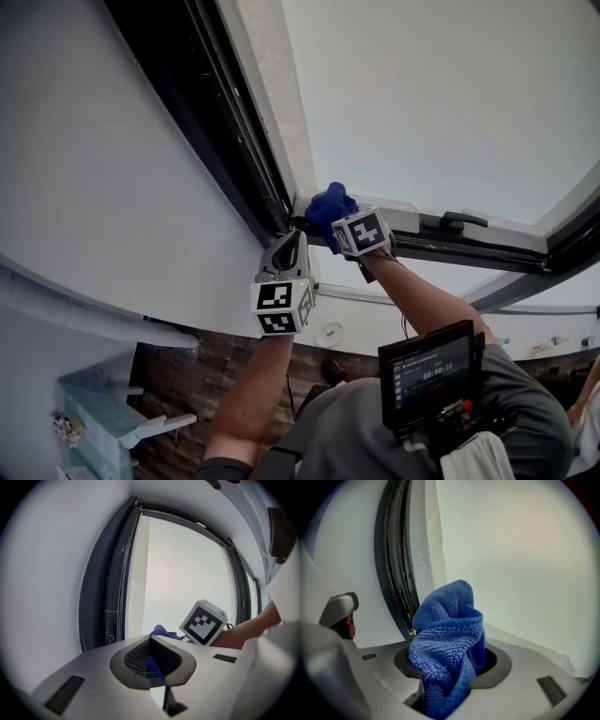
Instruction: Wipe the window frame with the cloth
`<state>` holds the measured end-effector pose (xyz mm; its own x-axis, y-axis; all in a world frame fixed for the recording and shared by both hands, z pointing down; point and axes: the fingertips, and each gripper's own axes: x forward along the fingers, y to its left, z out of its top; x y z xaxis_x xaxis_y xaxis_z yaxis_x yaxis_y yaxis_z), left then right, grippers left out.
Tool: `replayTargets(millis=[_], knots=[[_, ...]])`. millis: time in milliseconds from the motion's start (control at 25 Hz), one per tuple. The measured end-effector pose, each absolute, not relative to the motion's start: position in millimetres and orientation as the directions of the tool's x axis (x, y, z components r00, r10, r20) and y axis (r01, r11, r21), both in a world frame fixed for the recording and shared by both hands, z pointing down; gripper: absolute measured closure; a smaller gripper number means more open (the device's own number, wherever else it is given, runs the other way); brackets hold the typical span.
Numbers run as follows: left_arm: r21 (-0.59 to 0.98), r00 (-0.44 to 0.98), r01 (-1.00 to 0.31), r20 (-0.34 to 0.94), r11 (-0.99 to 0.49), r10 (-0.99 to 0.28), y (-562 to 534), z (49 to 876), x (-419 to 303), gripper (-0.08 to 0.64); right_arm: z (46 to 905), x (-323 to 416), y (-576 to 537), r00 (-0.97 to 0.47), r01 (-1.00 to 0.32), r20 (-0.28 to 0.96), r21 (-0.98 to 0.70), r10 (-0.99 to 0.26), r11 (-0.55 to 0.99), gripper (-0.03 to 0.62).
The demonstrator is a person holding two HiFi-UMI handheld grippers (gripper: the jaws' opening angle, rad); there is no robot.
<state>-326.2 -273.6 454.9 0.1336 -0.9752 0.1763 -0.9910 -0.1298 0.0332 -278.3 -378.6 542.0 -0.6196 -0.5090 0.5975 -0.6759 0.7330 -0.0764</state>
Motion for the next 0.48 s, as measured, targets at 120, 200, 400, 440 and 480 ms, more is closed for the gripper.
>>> replayTargets(millis=[120, 200, 400, 440, 480], knots=[[0.033, 0.166, -0.986, 0.173, -0.163, -0.971, -281.3, 453.4, -308.8, 0.551, 541.3, -246.7, -381.2, -0.593, -0.716, 0.599, -0.086, -0.538, 0.693, 0.376], [0.038, 0.199, -0.98, 0.177, -0.195, -0.964, -287.6, 454.3, -294.6, 0.551, 541.9, -221.4, -384.0, -0.568, -0.75, 0.599, -0.095, -0.564, 0.655, 0.376], [0.065, 0.227, -0.974, 0.192, -0.219, -0.955, -297.1, 456.5, -268.3, 0.551, 543.8, -172.0, -385.5, -0.528, -0.799, 0.604, -0.115, -0.598, 0.59, 0.376], [0.064, 0.238, -0.971, 0.191, -0.23, -0.952, -298.7, 455.6, -261.5, 0.551, 543.6, -162.7, -385.4, -0.519, -0.808, 0.605, -0.115, -0.604, 0.578, 0.376], [0.062, 0.251, -0.968, 0.19, -0.243, -0.949, -300.5, 454.5, -254.6, 0.551, 543.2, -153.5, -385.4, -0.509, -0.816, 0.606, -0.114, -0.612, 0.567, 0.376]])
